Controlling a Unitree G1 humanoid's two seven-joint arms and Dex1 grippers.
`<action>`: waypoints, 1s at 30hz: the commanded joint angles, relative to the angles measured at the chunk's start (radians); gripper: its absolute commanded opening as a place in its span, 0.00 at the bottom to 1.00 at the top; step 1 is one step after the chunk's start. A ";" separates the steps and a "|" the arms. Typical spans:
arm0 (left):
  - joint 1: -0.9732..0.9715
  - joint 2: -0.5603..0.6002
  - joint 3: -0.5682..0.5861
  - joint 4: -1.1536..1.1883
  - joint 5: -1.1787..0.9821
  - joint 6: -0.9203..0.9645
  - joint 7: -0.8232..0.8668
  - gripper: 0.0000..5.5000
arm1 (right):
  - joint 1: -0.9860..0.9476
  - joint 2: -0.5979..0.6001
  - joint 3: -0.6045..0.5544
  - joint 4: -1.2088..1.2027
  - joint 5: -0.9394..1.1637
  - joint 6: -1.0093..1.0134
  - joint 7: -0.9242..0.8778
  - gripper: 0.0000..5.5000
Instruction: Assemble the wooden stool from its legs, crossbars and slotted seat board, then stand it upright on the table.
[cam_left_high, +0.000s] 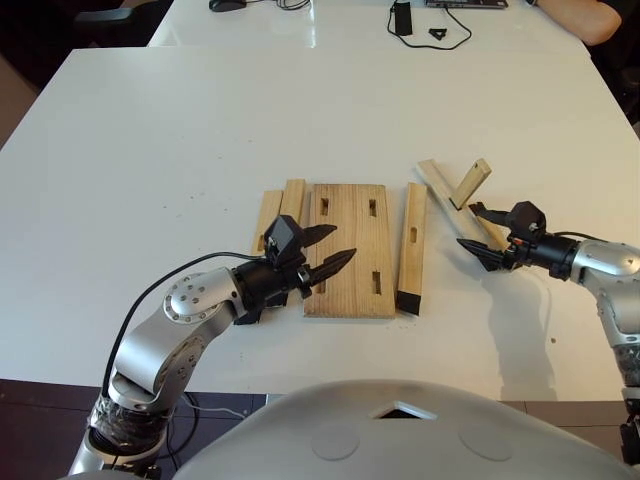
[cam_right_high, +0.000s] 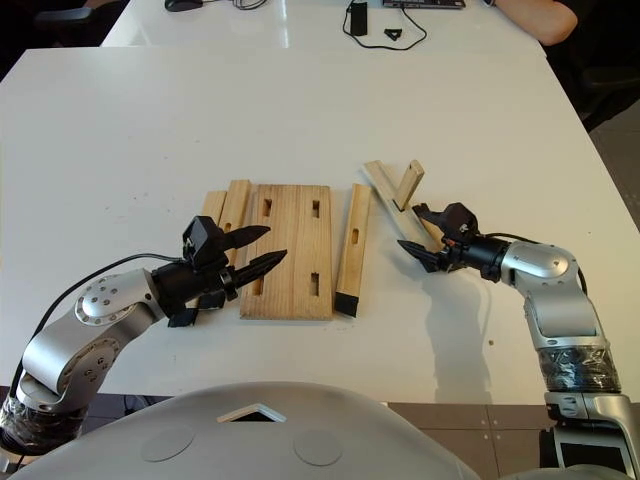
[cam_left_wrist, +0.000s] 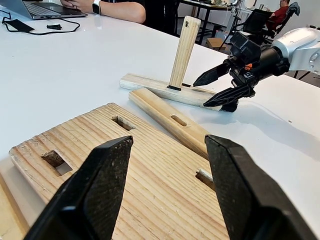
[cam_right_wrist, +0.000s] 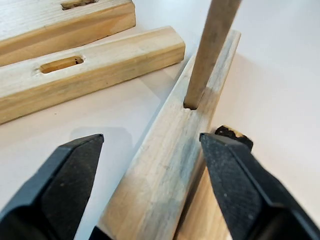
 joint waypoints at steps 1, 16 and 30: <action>-0.017 0.001 -0.001 0.008 0.007 0.005 -0.002 0.49 | -0.018 0.037 0.002 0.048 0.002 0.027 -0.028 0.64; -0.039 0.012 0.001 0.019 0.009 0.013 -0.008 0.49 | -0.021 0.070 0.027 0.123 -0.048 -0.029 -0.076 0.58; -0.093 -0.037 0.066 0.050 -0.008 0.018 0.054 0.49 | -0.069 0.107 -0.032 0.048 0.031 -0.008 -0.087 0.51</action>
